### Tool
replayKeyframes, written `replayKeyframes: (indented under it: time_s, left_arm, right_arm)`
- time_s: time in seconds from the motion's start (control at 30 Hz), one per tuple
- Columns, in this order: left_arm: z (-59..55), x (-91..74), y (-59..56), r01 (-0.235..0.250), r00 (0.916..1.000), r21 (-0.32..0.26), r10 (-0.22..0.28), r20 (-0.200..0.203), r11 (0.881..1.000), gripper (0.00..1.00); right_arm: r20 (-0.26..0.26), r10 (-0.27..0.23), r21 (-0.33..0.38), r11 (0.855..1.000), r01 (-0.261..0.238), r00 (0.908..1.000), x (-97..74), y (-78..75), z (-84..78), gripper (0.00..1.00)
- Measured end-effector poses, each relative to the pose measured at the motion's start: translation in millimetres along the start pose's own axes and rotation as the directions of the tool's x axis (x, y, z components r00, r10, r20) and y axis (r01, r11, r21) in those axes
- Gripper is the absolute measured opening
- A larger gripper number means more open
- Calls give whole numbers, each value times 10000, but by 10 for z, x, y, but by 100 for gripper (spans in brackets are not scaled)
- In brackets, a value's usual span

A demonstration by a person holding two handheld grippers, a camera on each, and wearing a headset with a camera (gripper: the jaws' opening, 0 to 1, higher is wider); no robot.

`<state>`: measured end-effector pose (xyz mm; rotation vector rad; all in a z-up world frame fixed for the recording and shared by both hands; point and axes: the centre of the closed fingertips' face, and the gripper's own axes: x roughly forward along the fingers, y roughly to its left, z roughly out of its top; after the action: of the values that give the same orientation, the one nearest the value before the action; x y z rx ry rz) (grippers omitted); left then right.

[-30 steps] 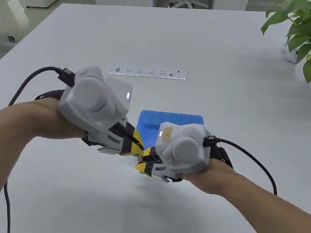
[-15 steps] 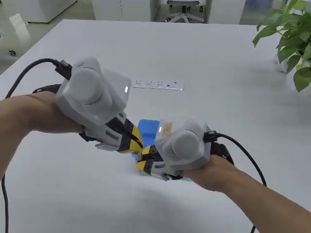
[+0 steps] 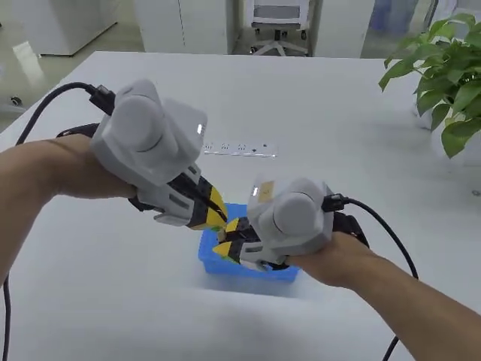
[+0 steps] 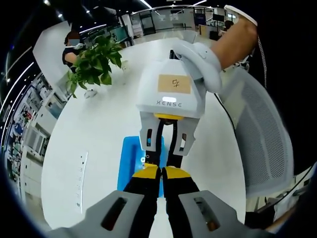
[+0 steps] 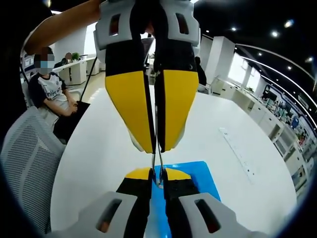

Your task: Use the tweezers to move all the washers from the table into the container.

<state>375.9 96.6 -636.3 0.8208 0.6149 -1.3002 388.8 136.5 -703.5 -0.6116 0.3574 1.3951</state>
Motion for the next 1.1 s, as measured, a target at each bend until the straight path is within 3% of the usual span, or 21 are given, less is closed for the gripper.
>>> replayKeyframes:
  time_s: [0.53,1.1]
  left_arm:
    - [-21,189,264,13,10000,114,-13,-24,9999,6]
    - [-205,537,423,170,9998,-182,-171,-30,9997,6]
  right_arm:
    - [-129,-63,-76,10000,62,9999,27,-287,-187,10]
    - [-309,196,359,9992,-185,9993,195,-419,-559,10]
